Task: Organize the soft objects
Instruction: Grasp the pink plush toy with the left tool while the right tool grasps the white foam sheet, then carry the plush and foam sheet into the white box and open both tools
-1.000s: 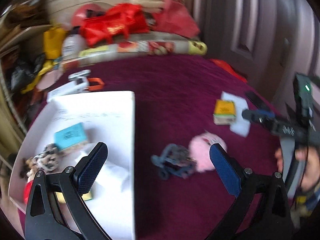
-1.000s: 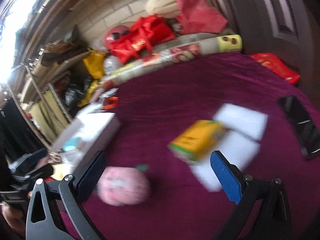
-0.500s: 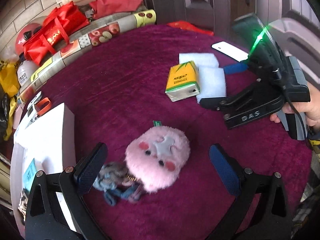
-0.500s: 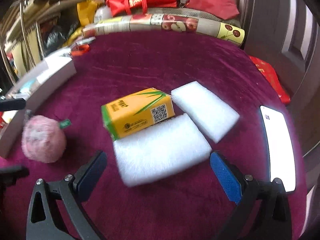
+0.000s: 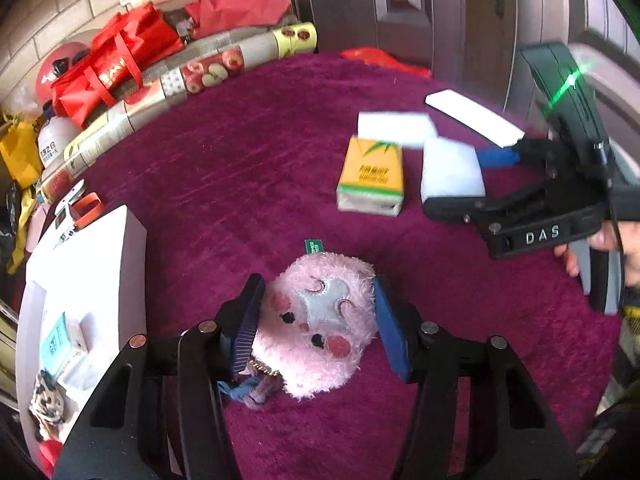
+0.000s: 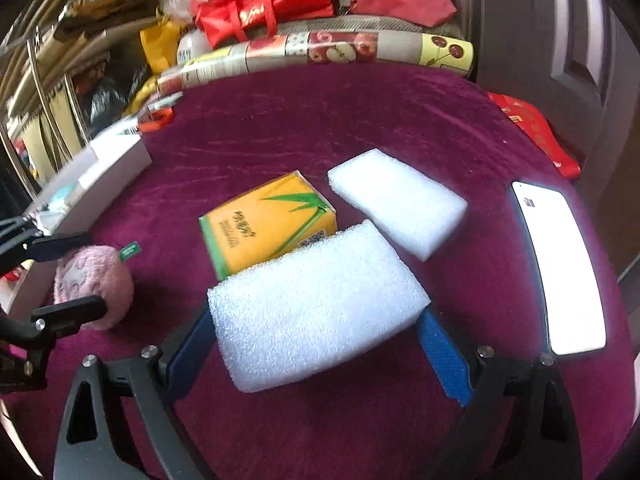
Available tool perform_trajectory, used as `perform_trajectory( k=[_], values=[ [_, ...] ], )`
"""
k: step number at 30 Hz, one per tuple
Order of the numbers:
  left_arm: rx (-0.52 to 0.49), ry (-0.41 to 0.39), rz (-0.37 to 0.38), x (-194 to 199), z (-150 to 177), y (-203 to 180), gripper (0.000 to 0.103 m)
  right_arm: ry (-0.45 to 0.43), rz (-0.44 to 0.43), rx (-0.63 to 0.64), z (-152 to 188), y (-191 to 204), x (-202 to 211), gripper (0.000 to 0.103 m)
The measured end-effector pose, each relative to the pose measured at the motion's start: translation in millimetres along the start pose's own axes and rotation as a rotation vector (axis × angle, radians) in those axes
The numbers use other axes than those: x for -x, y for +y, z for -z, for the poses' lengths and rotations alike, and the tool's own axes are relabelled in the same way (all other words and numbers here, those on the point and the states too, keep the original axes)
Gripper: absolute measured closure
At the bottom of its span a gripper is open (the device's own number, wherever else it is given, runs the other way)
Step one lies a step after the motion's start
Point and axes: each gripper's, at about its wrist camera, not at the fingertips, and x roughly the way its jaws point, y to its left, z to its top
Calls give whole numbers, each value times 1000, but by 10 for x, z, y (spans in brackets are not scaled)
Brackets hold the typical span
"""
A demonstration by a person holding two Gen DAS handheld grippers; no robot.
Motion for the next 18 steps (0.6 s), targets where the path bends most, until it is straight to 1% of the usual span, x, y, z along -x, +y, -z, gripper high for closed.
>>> perform_trajectory(
  k=[3, 5, 8, 12, 15, 18],
  values=[
    [31, -46, 6, 137, -10, -9, 49, -36, -29, -50, 1, -27, 153, 8],
    [62, -78, 18, 240, -16, 4, 49, -70, -38, -63, -15, -11, 267, 8],
    [101, -123, 17, 391, -12, 40, 49, -128, -54, -67, -41, 40, 458, 8],
    [144, -152, -26, 541, 7, 110, 49, -185, -81, -61, -82, 144, 632, 8],
    [167, -160, -59, 615, 36, 181, 49, -201, -101, -43, -103, 247, 677, 8],
    [198, -172, -76, 690, 73, 244, 49, -202, -111, -26, -107, 312, 687, 8]
  ],
)
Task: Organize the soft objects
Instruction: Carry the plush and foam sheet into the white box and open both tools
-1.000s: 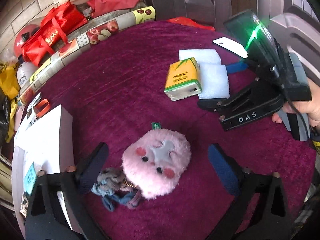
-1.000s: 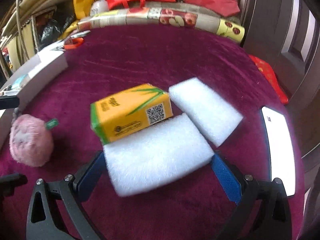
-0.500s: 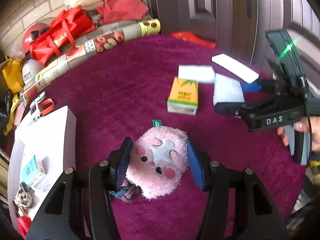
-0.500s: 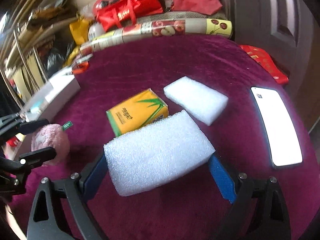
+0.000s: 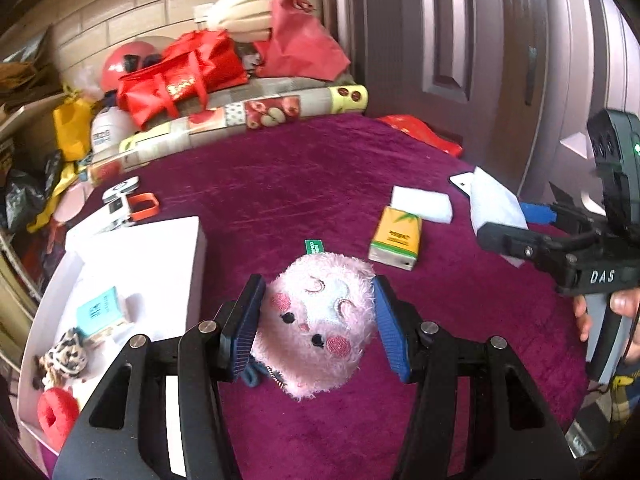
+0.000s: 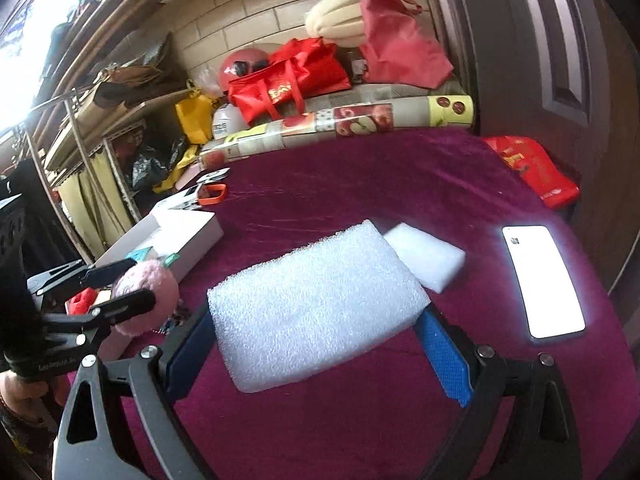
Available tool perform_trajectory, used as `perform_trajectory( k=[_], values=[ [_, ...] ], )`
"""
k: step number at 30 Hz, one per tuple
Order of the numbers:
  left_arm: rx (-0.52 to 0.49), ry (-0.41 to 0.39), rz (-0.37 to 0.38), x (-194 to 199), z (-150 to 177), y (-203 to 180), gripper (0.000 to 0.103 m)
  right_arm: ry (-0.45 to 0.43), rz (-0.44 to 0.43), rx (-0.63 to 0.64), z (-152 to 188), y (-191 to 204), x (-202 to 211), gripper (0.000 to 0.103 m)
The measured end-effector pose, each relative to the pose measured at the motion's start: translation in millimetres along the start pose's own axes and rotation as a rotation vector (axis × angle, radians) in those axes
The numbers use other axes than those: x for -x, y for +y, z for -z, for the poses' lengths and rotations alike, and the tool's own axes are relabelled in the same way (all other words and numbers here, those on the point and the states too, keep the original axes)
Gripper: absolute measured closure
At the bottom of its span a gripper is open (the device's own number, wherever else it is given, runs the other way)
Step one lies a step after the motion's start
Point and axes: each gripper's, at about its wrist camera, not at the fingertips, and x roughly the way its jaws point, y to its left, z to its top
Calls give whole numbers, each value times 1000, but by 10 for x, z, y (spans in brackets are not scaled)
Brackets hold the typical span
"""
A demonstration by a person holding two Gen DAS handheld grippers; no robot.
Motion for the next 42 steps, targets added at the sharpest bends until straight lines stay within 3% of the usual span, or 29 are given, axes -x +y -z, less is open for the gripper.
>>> perform_trajectory(
  k=[4, 13, 25, 42],
  values=[
    [24, -19, -42, 94, 28, 66, 49, -3, -18, 2, -2, 72, 22, 8],
    [65, -104, -223, 399, 51, 249, 49, -39, -66, 9, -62, 268, 93, 8],
    [158, -156, -291, 718, 175, 631, 48, -79, -123, 71, -218, 739, 100, 7],
    [271, -188, -377, 1034, 418, 1188, 48, -54, -202, 194, -355, 1503, -143, 7]
  ],
)
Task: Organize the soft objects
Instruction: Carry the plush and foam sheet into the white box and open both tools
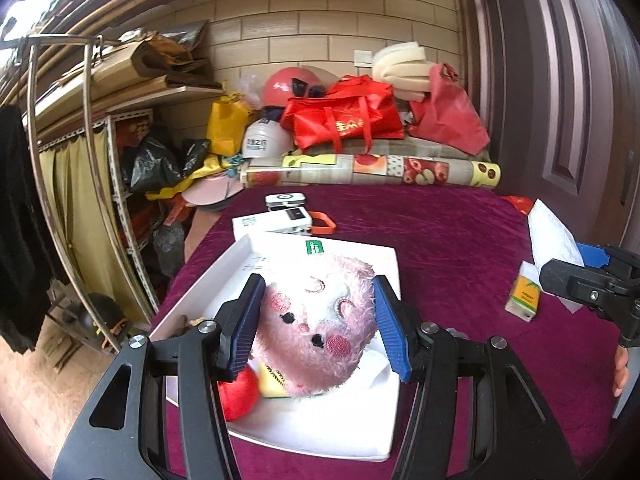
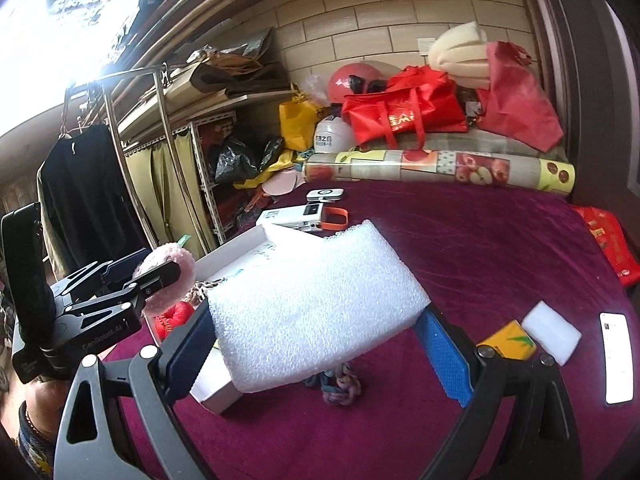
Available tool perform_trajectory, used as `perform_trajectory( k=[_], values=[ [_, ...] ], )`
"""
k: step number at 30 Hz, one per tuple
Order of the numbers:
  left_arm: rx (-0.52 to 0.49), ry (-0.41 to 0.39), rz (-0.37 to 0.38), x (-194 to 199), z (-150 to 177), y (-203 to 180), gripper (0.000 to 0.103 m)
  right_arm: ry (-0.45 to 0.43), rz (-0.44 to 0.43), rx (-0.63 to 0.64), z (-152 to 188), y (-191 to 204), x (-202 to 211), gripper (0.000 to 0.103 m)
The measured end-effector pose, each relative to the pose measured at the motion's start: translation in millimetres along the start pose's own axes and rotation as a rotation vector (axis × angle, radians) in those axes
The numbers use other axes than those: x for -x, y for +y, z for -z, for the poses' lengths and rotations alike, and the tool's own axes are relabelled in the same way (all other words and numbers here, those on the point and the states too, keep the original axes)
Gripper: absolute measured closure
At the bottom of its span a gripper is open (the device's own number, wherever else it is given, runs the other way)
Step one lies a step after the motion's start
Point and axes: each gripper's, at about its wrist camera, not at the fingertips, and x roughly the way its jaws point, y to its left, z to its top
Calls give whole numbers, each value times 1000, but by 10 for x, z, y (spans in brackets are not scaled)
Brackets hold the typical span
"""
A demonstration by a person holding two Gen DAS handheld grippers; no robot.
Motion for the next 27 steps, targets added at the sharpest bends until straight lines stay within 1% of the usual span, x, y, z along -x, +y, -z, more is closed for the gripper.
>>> perform_trajectory(
  k=[5, 9, 12, 13, 16, 20, 23, 25, 26, 27],
  values=[
    [15, 13, -23, -82, -1, 152, 48, 25, -25, -7, -49, 65, -175, 7],
    [45, 25, -47, -251, -95, 368, 48, 43, -47, -42, -116, 87, -390, 7],
    [85, 64, -70, -483, -168, 585, 47, 72, -81, -79, -159, 93, -636, 7],
    [88, 85, -93, -591, -171, 647, 47, 90, -87, -81, -158, 104, -738, 7],
    [77, 117, -140, -784, -127, 702, 47, 134, -84, -50, -123, 191, -992, 7],
    [78, 154, -150, -1000, -43, 732, 47, 181, -94, -31, -44, 293, -1362, 7],
    [75, 169, -165, -1115, -14, 736, 46, 187, -113, -44, -16, 349, -1549, 6],
    [74, 169, -177, -1145, -8, 744, 41, 176, -119, -55, -20, 381, -1624, 6],
    [72, 168, -189, -1156, -12, 749, 40, 170, -122, -57, -28, 391, -1647, 5],
    [70, 164, -206, -1163, -17, 761, 34, 167, -117, -56, -24, 400, -1661, 2]
  ],
)
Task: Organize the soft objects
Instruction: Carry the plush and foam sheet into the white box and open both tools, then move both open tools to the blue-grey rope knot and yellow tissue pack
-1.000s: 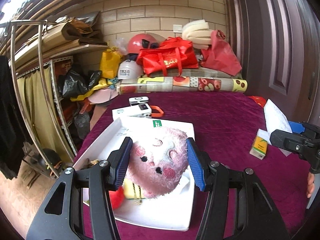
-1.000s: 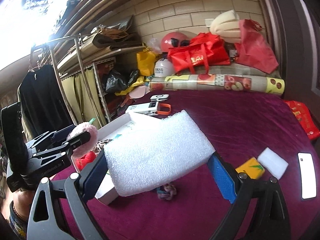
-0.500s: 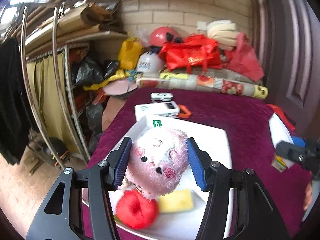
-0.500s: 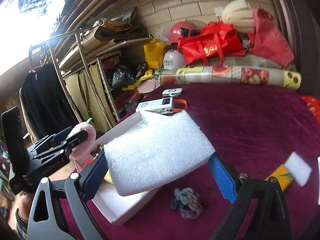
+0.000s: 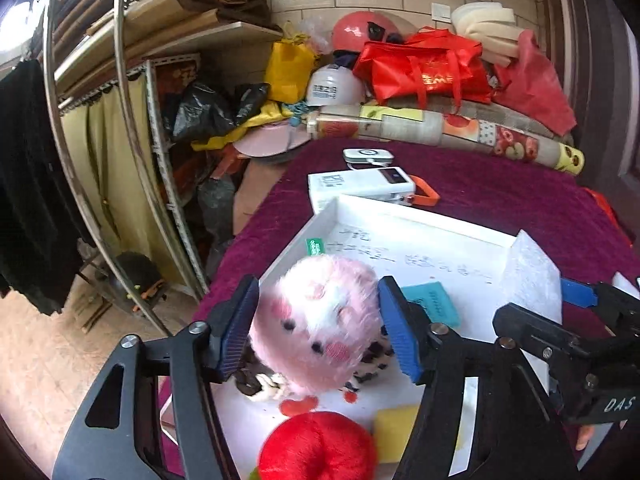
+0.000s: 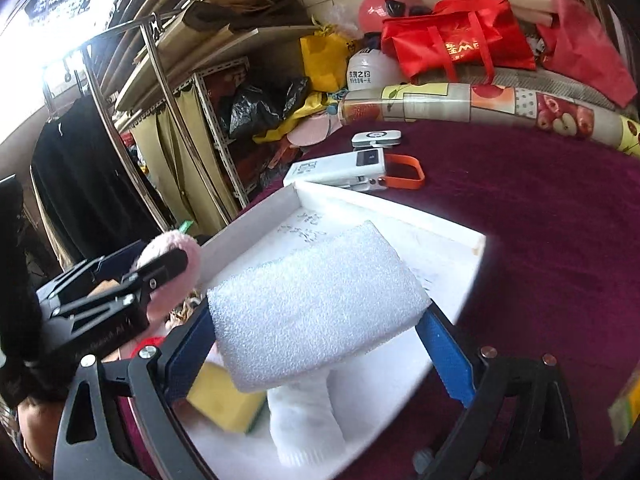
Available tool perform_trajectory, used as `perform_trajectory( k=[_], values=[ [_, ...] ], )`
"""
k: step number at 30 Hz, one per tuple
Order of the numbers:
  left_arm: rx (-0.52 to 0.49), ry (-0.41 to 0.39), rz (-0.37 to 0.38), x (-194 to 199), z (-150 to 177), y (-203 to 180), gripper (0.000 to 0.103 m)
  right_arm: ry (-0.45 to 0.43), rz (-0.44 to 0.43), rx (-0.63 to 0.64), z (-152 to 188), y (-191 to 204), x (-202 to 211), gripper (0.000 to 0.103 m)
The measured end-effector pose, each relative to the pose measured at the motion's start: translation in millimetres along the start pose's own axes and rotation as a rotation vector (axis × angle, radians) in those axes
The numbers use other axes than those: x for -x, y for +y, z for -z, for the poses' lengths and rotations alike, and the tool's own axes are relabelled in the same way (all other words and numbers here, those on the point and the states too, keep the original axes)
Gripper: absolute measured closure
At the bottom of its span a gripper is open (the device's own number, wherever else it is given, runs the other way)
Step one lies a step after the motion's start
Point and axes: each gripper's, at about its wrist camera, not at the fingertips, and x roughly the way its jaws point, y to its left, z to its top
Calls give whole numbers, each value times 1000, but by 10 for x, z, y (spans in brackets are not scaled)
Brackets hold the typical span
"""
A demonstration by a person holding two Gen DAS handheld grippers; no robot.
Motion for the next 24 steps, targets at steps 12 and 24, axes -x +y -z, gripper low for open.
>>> perform_trajectory(
  k=[12, 24],
  values=[
    [27, -43, -98, 142, 27, 131, 0, -72, 78, 83, 96, 148, 217, 0],
    [1, -84, -104, 433, 66, 10, 0, -158, 63, 66, 110, 187, 652, 0]
  ],
)
